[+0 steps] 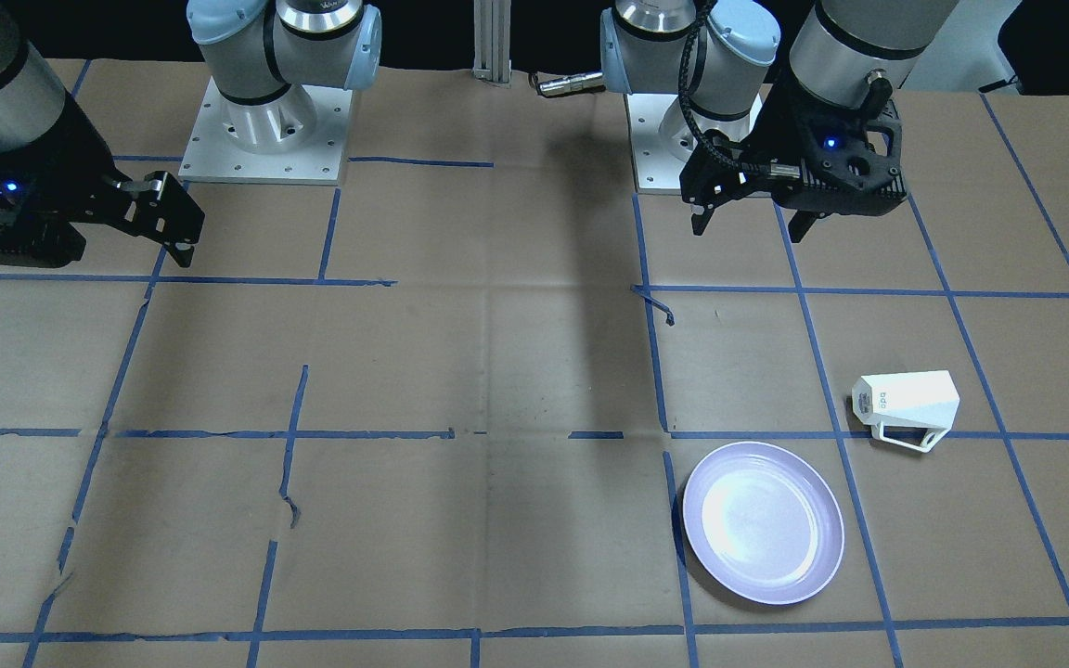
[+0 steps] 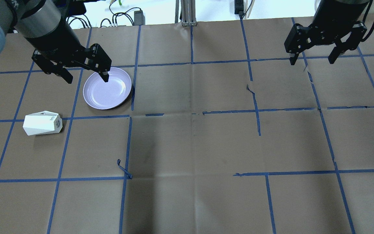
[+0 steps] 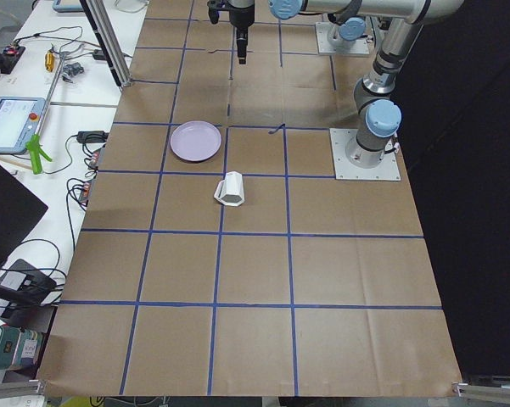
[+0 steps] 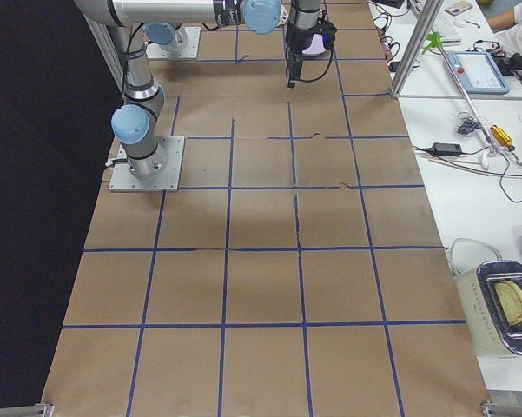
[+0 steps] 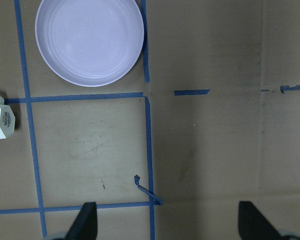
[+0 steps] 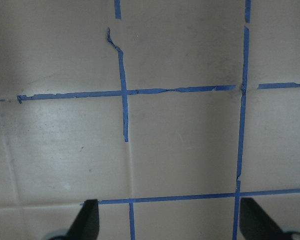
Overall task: Flip cup and place on plate
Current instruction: 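Move the left gripper away from the plate toward the robot's side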
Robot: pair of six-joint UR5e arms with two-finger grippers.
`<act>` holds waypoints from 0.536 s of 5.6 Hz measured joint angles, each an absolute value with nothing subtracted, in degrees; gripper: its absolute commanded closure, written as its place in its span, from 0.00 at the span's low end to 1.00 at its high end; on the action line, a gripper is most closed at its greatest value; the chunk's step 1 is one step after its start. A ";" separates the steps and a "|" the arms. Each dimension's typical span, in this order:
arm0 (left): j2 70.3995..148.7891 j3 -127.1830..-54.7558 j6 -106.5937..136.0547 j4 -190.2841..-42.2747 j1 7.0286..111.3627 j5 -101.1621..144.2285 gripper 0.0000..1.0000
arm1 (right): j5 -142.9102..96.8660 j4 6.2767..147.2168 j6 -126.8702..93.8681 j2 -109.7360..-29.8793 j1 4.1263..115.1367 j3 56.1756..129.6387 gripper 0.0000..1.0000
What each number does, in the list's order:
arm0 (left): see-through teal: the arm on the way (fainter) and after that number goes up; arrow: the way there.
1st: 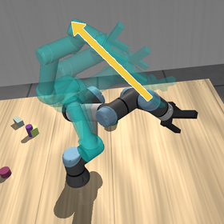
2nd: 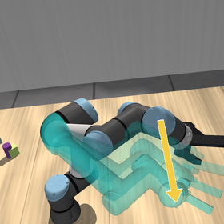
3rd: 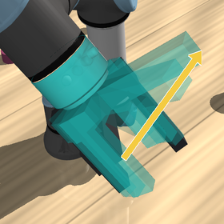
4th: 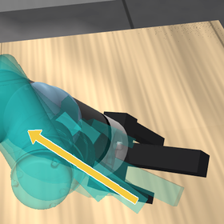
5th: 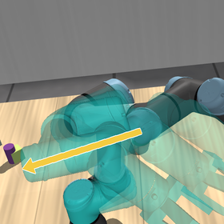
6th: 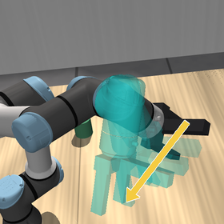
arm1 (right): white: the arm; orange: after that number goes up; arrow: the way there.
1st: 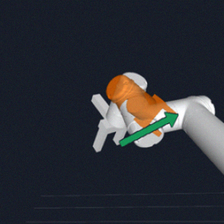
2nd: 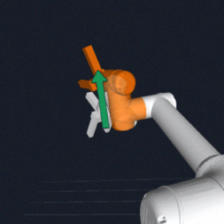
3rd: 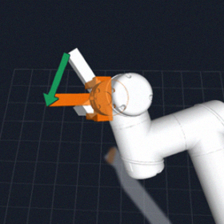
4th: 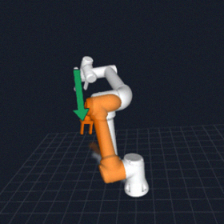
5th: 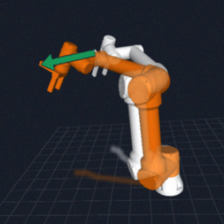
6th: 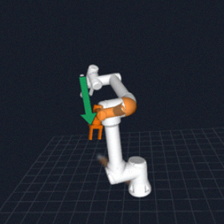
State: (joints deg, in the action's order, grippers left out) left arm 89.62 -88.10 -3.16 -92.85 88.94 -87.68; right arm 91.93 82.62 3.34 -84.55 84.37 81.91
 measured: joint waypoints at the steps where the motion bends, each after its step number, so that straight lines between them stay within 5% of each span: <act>1: 89.64 -88.07 -3.23 -92.52 88.94 -87.71 0.01 | 91.93 82.62 3.34 -84.55 84.38 81.91 0.00; 3: 89.52 -88.07 -3.31 -91.98 88.81 -87.71 0.01 | 91.93 82.62 3.34 -84.55 84.38 81.91 0.00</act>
State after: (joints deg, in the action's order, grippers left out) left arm 89.52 -88.07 -3.31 -91.98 88.81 -87.71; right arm 91.93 82.62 3.34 -84.55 84.38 81.91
